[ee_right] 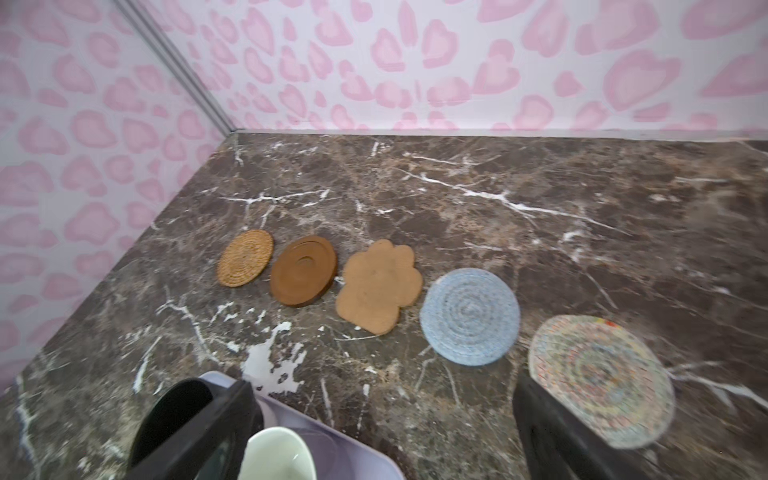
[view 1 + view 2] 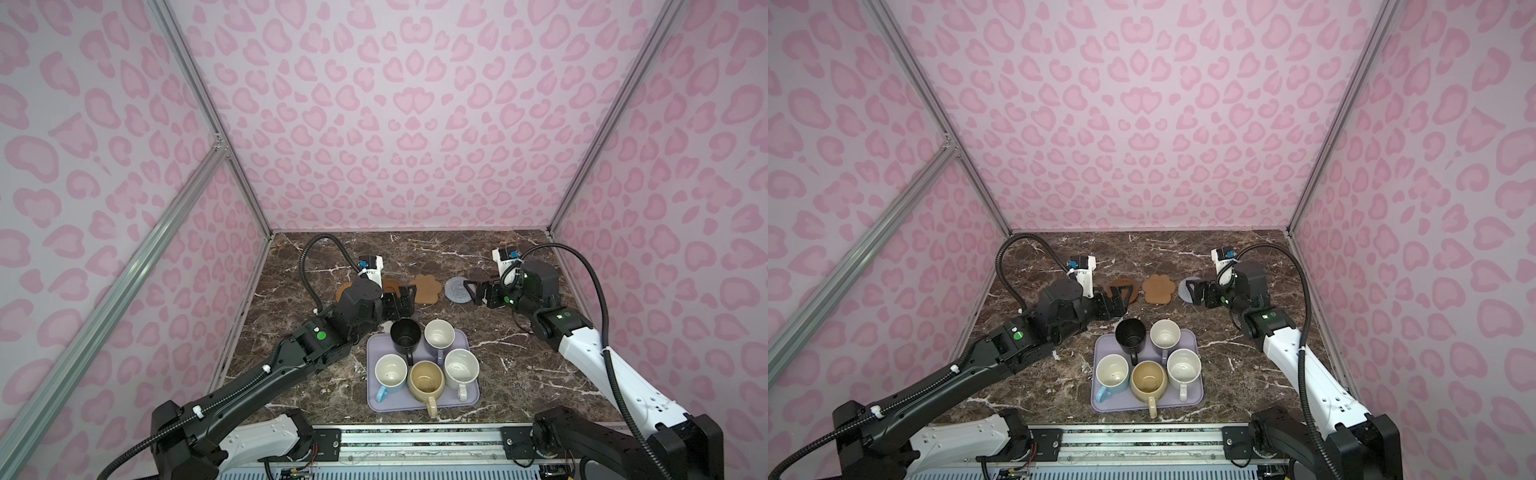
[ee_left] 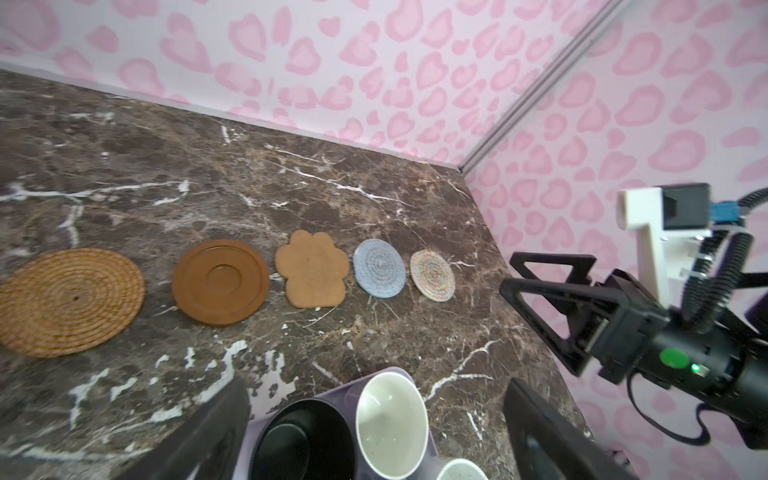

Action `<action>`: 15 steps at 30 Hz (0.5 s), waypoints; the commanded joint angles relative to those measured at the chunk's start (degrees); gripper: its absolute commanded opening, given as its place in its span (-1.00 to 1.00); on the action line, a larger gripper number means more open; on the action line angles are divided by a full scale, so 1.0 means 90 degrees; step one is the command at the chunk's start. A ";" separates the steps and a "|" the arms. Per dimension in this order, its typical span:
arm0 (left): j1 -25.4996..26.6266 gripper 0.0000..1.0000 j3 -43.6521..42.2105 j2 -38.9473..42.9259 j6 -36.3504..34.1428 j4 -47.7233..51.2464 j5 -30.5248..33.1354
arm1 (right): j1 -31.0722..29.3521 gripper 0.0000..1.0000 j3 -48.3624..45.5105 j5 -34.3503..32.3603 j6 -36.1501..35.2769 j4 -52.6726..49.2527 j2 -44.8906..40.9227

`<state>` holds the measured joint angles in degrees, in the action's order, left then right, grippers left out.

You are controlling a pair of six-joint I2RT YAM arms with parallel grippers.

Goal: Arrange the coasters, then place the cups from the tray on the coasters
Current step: 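Raise the right gripper off the zigzag coaster while the left gripper lifts back, then move the left gripper over the black mug on the tray and lower it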

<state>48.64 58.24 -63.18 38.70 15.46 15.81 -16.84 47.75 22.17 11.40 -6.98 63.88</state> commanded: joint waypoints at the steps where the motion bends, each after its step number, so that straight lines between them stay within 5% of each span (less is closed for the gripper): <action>1: -0.0048 0.94 0.0079 0.0030 0.0184 0.0888 0.0393 | -0.0386 0.97 -0.0126 0.0447 -0.0298 0.0558 0.0042; 6: 0.0047 0.95 0.0072 -0.0087 0.0883 0.1495 -0.0181 | -0.1048 0.97 -0.0335 0.0016 -0.0902 0.0704 0.0032; 9: 0.0214 0.93 0.0426 -0.0481 0.1479 0.2499 -0.0223 | -0.1048 0.80 -0.0541 0.0884 -0.1373 0.0866 0.0030; 15: 0.0757 0.75 0.0502 -0.1133 0.2036 0.2589 -0.0470 | -0.1087 0.83 -0.0420 0.1020 -0.1250 0.0579 0.0298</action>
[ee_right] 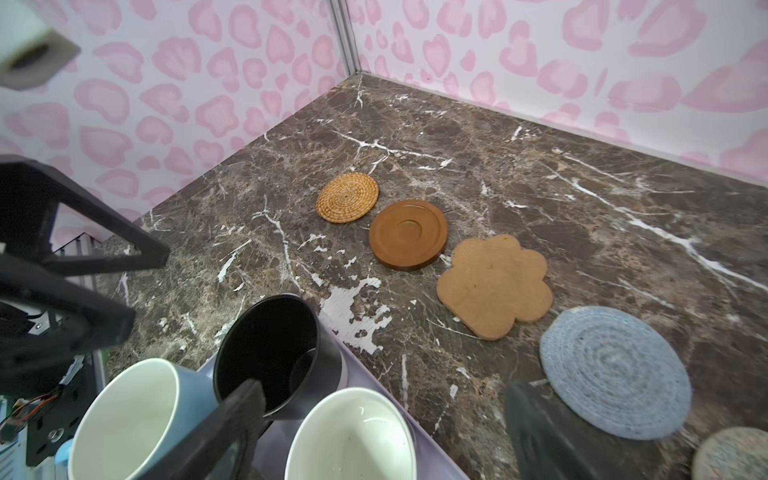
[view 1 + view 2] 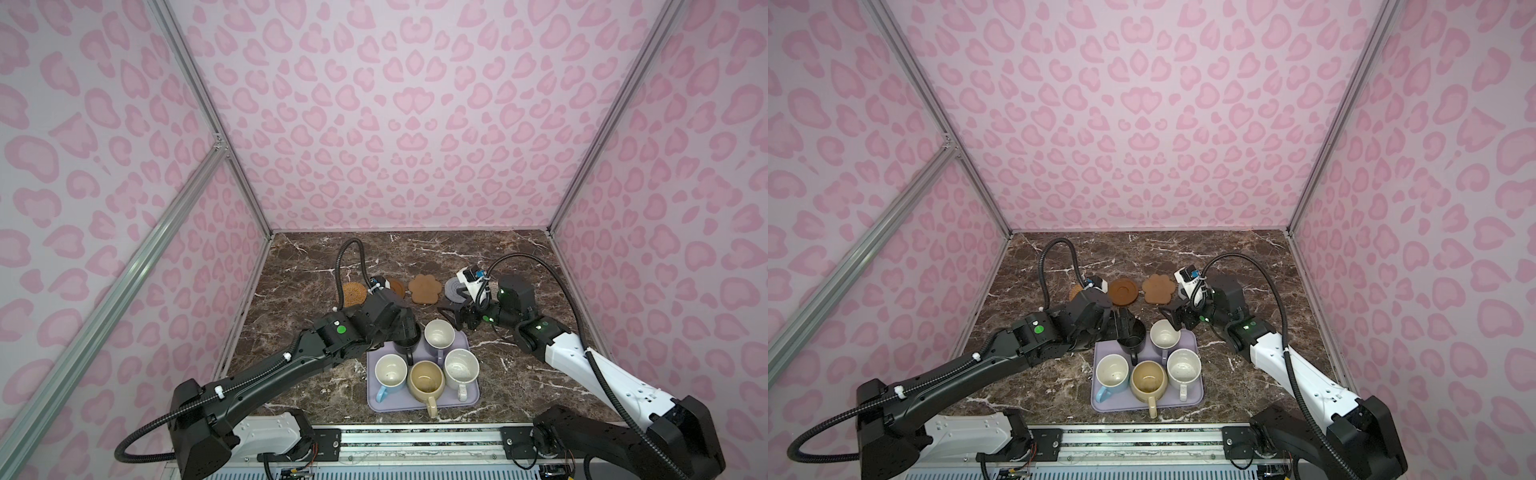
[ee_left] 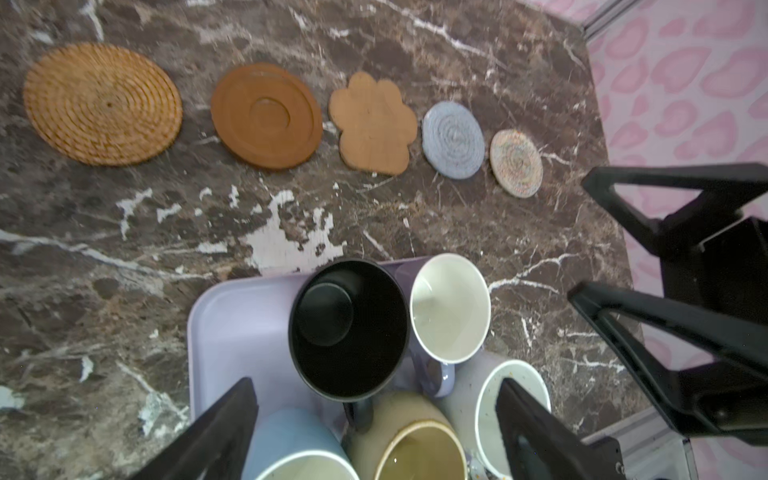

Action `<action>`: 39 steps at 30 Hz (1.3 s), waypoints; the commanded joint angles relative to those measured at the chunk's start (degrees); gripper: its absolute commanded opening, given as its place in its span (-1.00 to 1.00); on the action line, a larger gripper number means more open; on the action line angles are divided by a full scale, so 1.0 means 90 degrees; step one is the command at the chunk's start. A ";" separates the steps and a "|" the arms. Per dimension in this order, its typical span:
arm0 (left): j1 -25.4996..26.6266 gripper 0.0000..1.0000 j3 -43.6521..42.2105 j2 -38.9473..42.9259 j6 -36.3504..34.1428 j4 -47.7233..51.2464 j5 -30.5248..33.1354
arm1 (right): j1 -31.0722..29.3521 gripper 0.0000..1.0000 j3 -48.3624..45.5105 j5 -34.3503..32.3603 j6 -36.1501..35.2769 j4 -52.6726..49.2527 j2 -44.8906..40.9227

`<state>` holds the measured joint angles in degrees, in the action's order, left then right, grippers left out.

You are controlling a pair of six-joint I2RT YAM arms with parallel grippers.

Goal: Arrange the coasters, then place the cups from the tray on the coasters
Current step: 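Move the left gripper over the black mug on the tray and lower it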

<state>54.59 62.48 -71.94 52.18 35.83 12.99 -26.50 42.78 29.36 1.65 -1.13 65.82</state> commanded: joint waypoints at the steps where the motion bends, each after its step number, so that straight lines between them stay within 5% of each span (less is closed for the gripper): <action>1: 0.0167 0.72 -0.0015 -0.0267 0.0667 0.0262 -0.0204 | -0.0013 0.83 0.0239 0.0237 -0.0258 -0.0245 0.0097; 16: 0.0555 0.25 0.0275 -0.1182 0.1374 0.0595 -0.0139 | -0.0014 0.83 0.0197 -0.0311 -0.0418 -0.0401 0.0105; 34: 0.0877 0.11 0.0943 -0.2392 0.1342 0.1240 0.0425 | 0.0063 0.83 0.0134 -0.0800 -0.0398 -0.0367 0.0129; 39: 0.0919 0.06 0.0846 -0.2121 0.1478 0.1293 0.0722 | 0.0130 0.83 -0.0032 -0.0923 -0.0309 -0.0197 0.0108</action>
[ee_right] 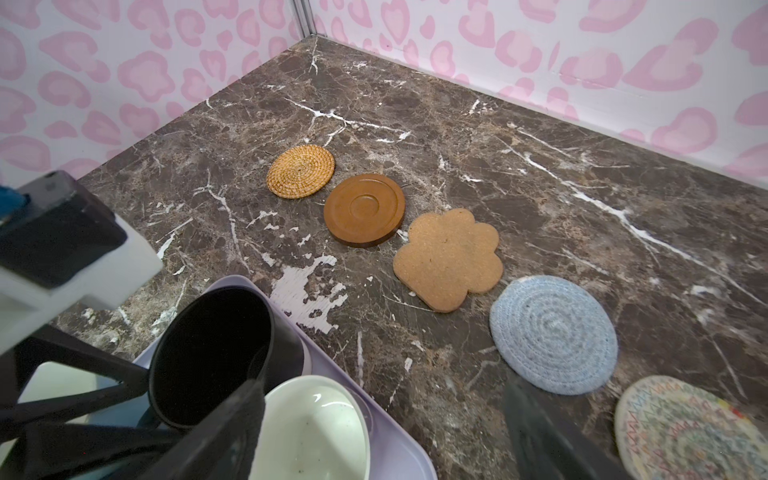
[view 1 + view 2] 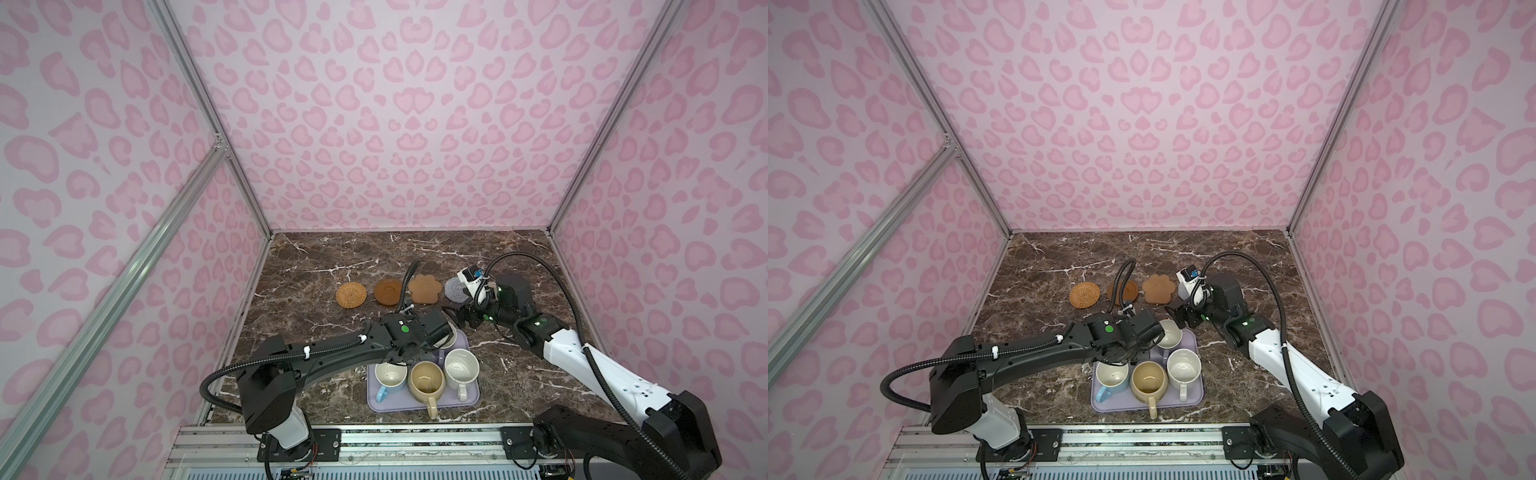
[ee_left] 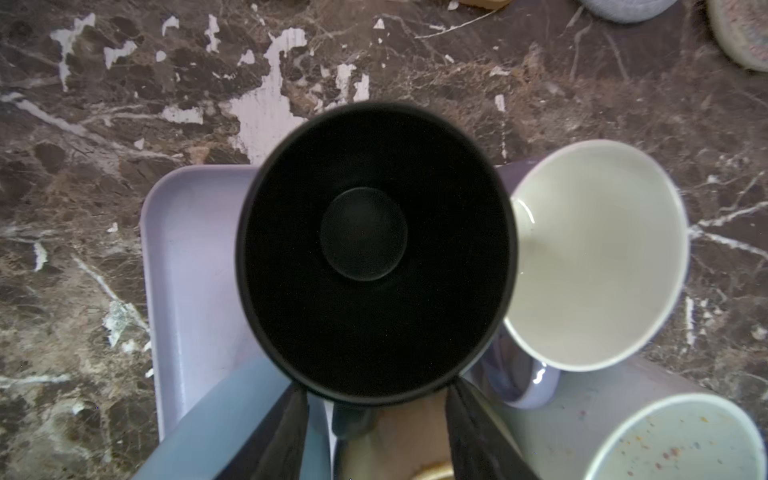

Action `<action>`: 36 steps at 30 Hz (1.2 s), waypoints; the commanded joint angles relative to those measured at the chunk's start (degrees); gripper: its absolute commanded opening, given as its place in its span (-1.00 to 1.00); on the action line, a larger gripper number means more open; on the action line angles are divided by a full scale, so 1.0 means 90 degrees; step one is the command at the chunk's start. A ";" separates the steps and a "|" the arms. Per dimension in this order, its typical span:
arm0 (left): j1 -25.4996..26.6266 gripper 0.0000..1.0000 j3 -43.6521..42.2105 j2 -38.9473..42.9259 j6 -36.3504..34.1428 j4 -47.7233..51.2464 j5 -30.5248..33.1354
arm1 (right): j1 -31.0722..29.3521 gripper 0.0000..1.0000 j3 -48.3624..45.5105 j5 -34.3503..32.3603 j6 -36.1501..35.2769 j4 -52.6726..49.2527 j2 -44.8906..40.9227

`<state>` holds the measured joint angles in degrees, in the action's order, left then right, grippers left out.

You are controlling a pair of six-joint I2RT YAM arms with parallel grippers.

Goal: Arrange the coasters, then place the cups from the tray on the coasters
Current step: 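Move the left gripper over the black mug on the tray and lower it, then close the left gripper on the black mug's rim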

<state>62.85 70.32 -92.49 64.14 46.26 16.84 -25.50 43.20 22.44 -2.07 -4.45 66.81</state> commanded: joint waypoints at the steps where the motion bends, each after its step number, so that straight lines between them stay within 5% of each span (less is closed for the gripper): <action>1: 0.0004 0.06 0.0026 0.0229 0.0090 0.0138 0.0300 | 0.0020 0.83 -0.0075 -0.0176 0.0098 0.0150 0.0008; 16: 0.0256 0.08 0.0140 0.0242 0.0182 0.0396 0.0124 | 0.0176 0.81 -0.0195 -0.0316 0.0345 0.0323 -0.0250; 29: 0.0324 0.09 0.0373 -0.0316 0.0063 0.0675 0.0742 | 0.0206 0.80 -0.0127 -0.0315 0.0366 0.0242 -0.0060; 36: 0.0192 0.05 -0.0073 -0.0137 -0.0611 -0.0287 0.0232 | 0.0216 0.80 -0.0114 -0.0313 0.0366 0.0211 -0.0052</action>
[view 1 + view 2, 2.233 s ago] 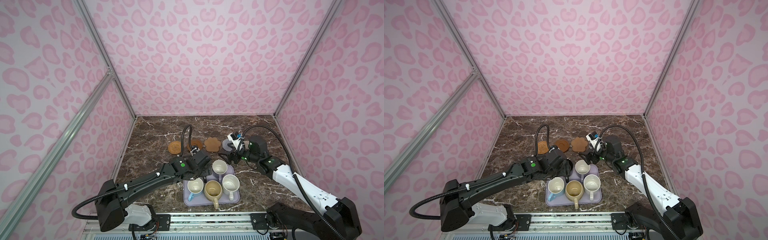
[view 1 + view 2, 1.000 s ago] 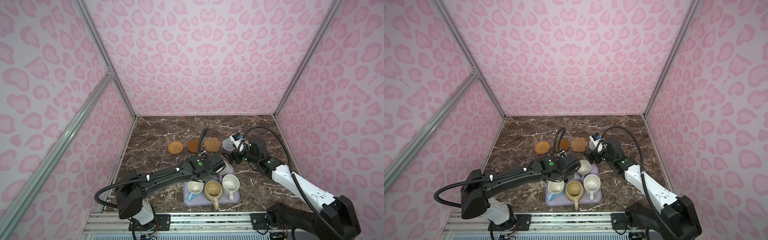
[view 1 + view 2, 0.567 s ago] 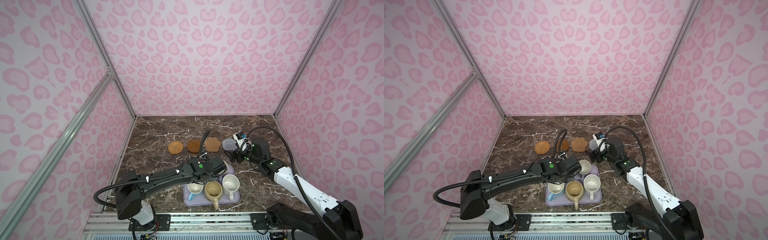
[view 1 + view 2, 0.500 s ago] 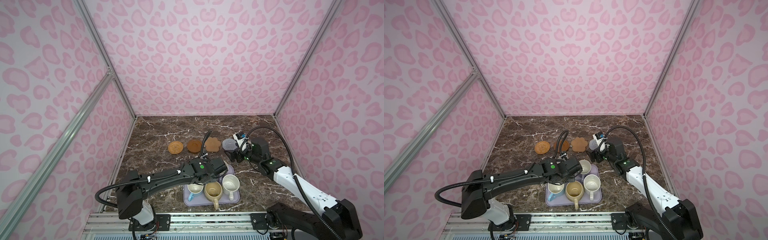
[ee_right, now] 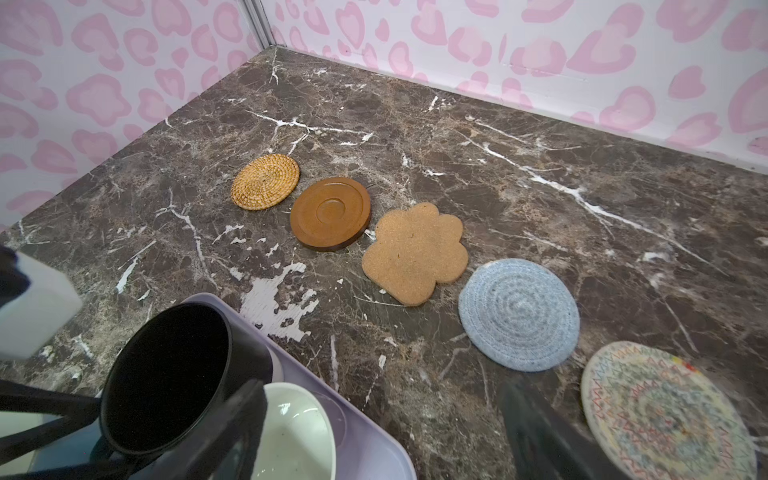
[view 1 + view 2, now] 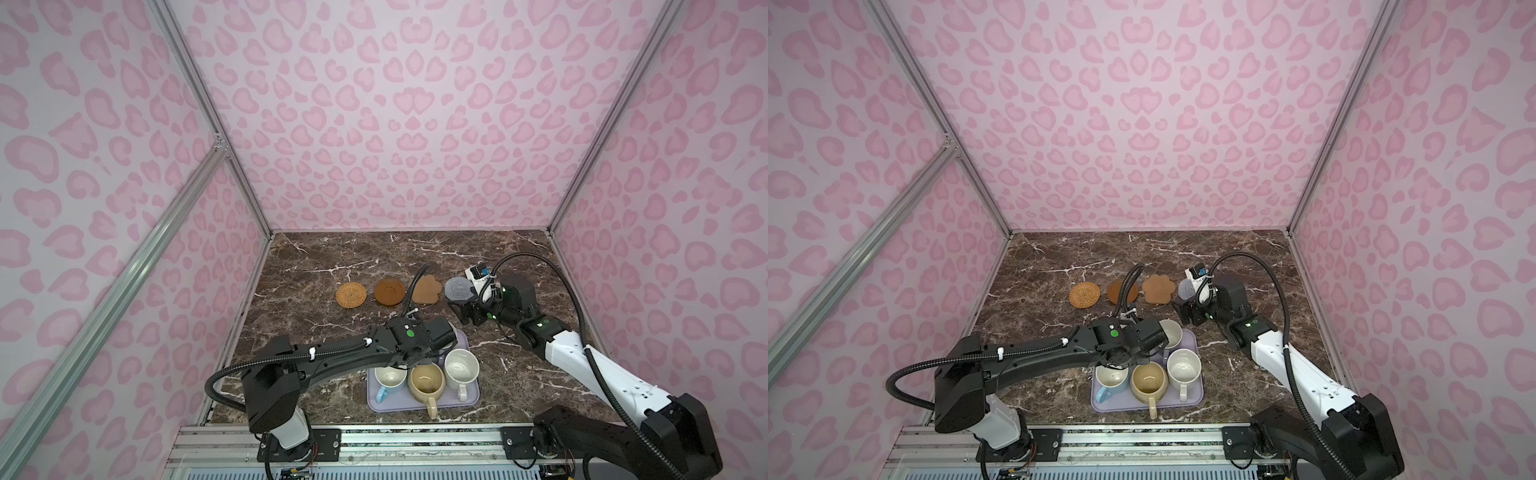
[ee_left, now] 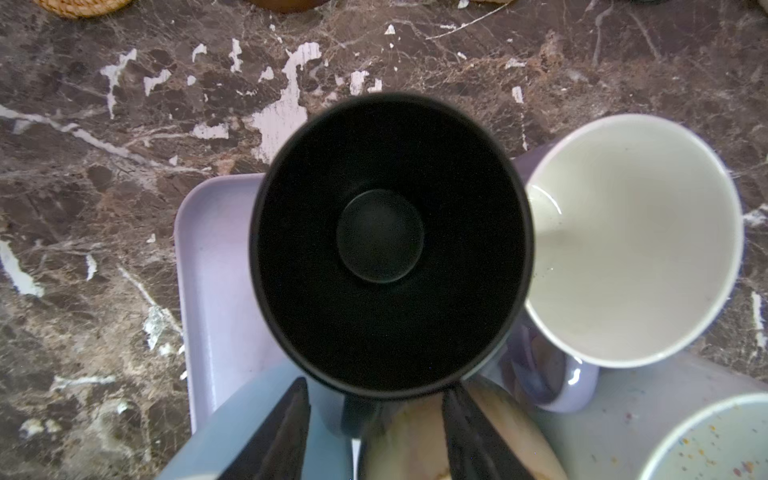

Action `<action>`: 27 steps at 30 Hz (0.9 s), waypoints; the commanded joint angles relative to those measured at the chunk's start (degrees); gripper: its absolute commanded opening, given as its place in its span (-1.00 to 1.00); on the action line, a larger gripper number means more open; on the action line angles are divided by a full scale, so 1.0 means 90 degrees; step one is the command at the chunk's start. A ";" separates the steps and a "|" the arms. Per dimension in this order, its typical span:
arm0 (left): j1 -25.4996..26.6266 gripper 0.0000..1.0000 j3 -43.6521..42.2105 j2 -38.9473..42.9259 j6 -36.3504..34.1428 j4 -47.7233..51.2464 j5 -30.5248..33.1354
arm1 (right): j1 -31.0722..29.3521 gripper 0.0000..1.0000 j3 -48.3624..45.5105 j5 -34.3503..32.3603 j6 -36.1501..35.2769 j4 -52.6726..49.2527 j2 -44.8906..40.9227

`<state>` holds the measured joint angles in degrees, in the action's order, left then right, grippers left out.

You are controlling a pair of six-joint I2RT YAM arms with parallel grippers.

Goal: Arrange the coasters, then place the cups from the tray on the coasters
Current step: 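Close the left gripper on the black mug's rim, then lift the black mug with the left gripper while the right gripper draws back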

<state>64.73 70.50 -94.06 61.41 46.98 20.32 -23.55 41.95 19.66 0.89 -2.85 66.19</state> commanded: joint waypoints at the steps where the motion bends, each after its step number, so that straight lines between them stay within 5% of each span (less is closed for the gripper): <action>1: -0.0014 0.02 -0.0064 -0.0021 -0.0363 -0.0382 -0.0159 | 0.0007 0.80 0.0026 -0.0007 0.0039 0.0034 0.0003; 11: -0.0084 -0.02 0.0083 -0.0376 -0.0451 -0.0206 0.0022 | 0.0018 0.80 0.0040 -0.0031 0.0057 0.0016 0.0056; 27: -0.0085 -0.49 0.0144 -0.0518 -0.0419 -0.0048 0.0277 | 0.0019 0.79 0.0066 0.0048 0.0097 0.0034 0.0188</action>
<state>64.07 71.22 -99.00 57.17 45.58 20.05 -23.49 42.22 19.59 1.52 -2.92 67.57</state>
